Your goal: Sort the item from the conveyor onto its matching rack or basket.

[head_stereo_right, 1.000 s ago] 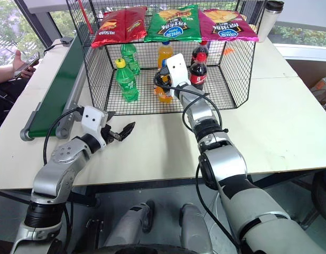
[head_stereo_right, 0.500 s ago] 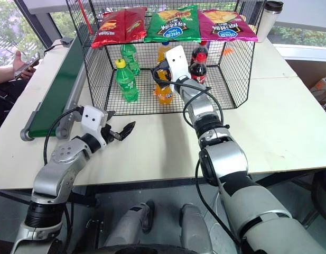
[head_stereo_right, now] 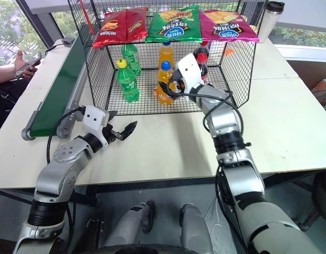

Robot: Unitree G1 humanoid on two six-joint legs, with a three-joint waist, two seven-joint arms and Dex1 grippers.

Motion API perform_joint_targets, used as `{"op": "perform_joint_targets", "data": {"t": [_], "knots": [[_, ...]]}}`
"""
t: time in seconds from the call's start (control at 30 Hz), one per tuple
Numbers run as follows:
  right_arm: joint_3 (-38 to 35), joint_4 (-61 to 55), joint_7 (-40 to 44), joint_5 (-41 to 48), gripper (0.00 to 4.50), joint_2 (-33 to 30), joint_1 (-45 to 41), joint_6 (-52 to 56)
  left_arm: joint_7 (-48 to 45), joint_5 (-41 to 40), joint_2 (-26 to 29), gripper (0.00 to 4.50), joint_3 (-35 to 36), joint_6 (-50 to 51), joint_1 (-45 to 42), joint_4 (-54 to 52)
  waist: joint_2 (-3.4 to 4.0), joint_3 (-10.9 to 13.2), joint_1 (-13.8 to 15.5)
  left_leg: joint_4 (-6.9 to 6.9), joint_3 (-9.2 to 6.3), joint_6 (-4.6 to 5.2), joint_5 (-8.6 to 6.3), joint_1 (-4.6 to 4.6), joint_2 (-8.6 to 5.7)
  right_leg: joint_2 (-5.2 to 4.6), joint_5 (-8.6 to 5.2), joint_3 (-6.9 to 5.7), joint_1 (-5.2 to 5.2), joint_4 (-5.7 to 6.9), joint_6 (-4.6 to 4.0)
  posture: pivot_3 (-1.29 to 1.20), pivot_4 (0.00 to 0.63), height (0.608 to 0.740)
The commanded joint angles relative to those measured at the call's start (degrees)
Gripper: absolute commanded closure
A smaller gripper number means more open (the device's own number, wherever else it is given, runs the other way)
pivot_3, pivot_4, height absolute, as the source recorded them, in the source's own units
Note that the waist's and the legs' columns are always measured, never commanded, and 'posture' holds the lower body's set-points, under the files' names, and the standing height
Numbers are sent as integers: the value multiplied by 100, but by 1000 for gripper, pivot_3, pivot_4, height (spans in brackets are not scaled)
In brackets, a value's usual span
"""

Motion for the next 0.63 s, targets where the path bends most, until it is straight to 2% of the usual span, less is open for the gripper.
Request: {"op": "perform_joint_targets", "data": {"t": [0.03,0.13,0.33,0.63], "knots": [[79,-1142,383,124,48,-412,500,680,-120,-109,60,0,68,-49,49,-253,0,0,9,0,-1,-2,-2,0,0,-1,-1,-1,1,0,0,0,150,739],[155,-1811,650,280,48,-636,968,1126,-204,-161,75,0,74,-23,70,-278,0,0,-1,2,1,-3,-3,0,0,-5,-10,-1,2,-1,-16,0,150,739],[182,-2967,849,782,48,-698,1771,1989,-318,-101,118,0,-14,-97,122,-237,0,-1,6,4,2,-6,-5,1,4,-7,-12,-3,4,-1,-19,0,150,739],[270,-3370,908,971,48,-922,2281,2245,-497,-109,135,0,-134,-157,248,-237,-1,-2,26,11,2,-9,-8,1,-3,-30,-12,-11,13,-6,-18,0,150,739]]}}
